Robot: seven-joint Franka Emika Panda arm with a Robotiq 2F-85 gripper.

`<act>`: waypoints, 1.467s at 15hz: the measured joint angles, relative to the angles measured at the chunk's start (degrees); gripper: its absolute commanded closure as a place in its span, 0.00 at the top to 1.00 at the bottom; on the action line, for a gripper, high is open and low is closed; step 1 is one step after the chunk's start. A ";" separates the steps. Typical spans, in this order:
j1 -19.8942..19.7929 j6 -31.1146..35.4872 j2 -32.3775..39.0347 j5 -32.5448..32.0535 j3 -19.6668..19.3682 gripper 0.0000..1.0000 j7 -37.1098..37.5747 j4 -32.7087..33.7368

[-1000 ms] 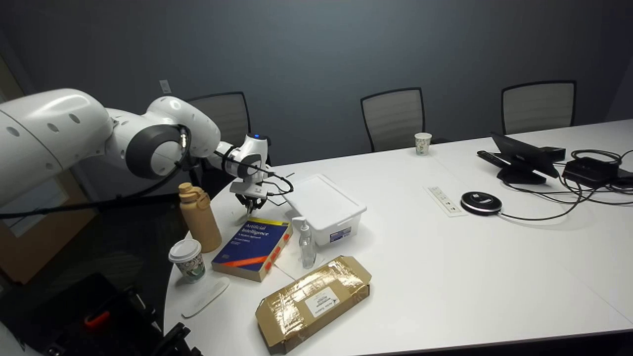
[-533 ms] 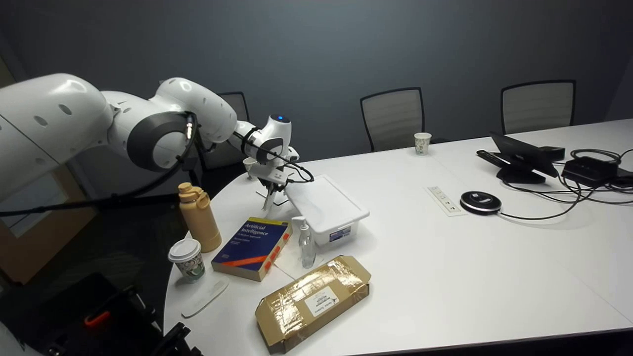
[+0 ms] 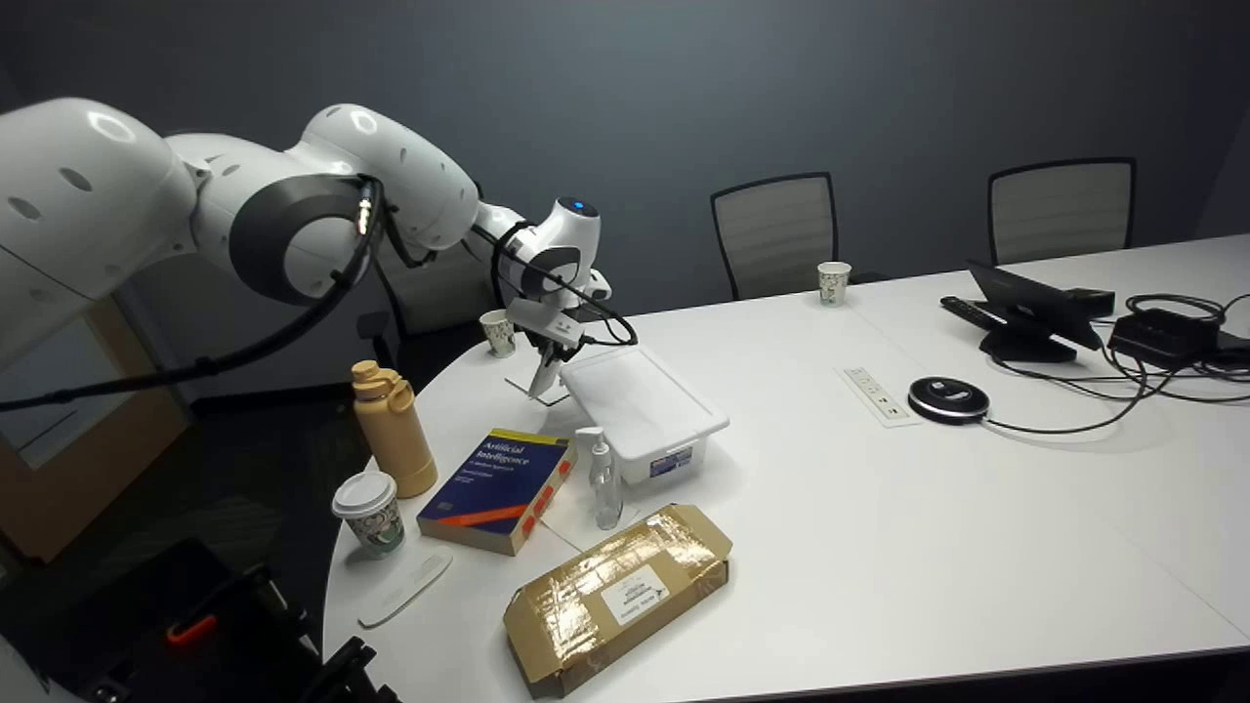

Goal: Press the spray bottle, wipe it with the tissue then move it to the right

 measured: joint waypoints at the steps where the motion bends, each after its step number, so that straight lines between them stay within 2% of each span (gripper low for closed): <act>1: -0.20 -0.04 -0.88 0.40 -0.26 0.02 0.10 -1.06; 5: -0.33 1.59 -6.23 0.80 -3.67 0.02 3.80 -7.82; 13: 2.14 9.98 -18.59 0.41 -13.16 0.02 15.81 -27.65; 16: 5.66 13.35 -23.59 -1.64 -16.06 0.02 20.64 -36.40; 18: 7.65 14.54 -25.44 -3.31 -17.51 0.02 23.37 -39.22; 22: 16.16 18.14 -30.27 -12.03 -24.50 0.02 36.44 -47.28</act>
